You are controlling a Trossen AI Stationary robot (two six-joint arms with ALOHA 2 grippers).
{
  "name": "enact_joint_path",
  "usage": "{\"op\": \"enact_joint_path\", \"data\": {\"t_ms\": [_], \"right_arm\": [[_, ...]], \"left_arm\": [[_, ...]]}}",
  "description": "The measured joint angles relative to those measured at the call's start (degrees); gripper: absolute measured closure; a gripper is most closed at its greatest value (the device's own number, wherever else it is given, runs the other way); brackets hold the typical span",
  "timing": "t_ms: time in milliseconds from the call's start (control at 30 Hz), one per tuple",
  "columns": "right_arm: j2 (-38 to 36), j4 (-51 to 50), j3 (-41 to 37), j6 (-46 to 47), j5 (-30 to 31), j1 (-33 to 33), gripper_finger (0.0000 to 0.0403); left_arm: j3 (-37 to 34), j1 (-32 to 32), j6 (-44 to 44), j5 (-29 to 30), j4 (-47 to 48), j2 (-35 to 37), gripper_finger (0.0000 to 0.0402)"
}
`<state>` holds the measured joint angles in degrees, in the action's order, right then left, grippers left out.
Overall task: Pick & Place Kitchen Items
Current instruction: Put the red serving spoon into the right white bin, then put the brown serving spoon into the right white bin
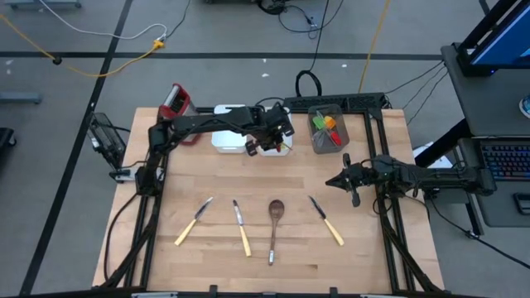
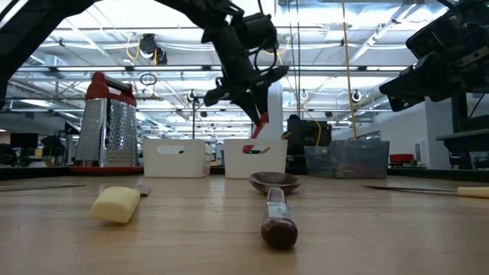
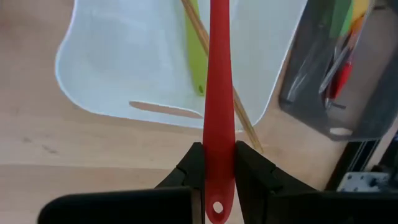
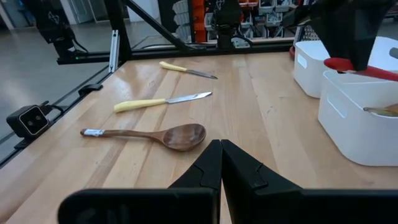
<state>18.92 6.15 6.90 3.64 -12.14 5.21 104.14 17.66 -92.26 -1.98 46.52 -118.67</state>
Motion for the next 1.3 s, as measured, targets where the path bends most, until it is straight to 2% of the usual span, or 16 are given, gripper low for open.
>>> {"op": "enact_joint_path", "data": {"t_ms": [433,633,800,967,1167,1300], "right_arm": [[0.0,-0.2,0.0,0.0,0.0,0.0,0.0403],[0.0,-0.2,0.0,0.0,0.0,0.0,0.0403],[0.0,-0.2,0.0,0.0,0.0,0.0,0.0403],[0.0,-0.2,0.0,0.0,0.0,0.0,0.0403],[0.0,-0.4,0.0,0.1,0.0,0.0,0.0403],[0.0,-0.5,0.0,0.1,0.0,0.0,0.0403]], "left_arm": [[0.0,1.8,-3.9,1.0,-3.4,-0.3,0.0356],[0.0,2.7,-4.1,1.4,-3.6,-0.3,0.0304],[0.0,2.6,-4.1,4.5,-3.5,-0.3,0.0273],[0.0,2.7,-4.1,4.6,-3.5,-0.3,0.0244],[0.0,2.6,0.6,3.5,-3.8,-0.1,0.0219],[0.0,2.4,4.4,3.1,-6.0,0.8,0.0217]]}}
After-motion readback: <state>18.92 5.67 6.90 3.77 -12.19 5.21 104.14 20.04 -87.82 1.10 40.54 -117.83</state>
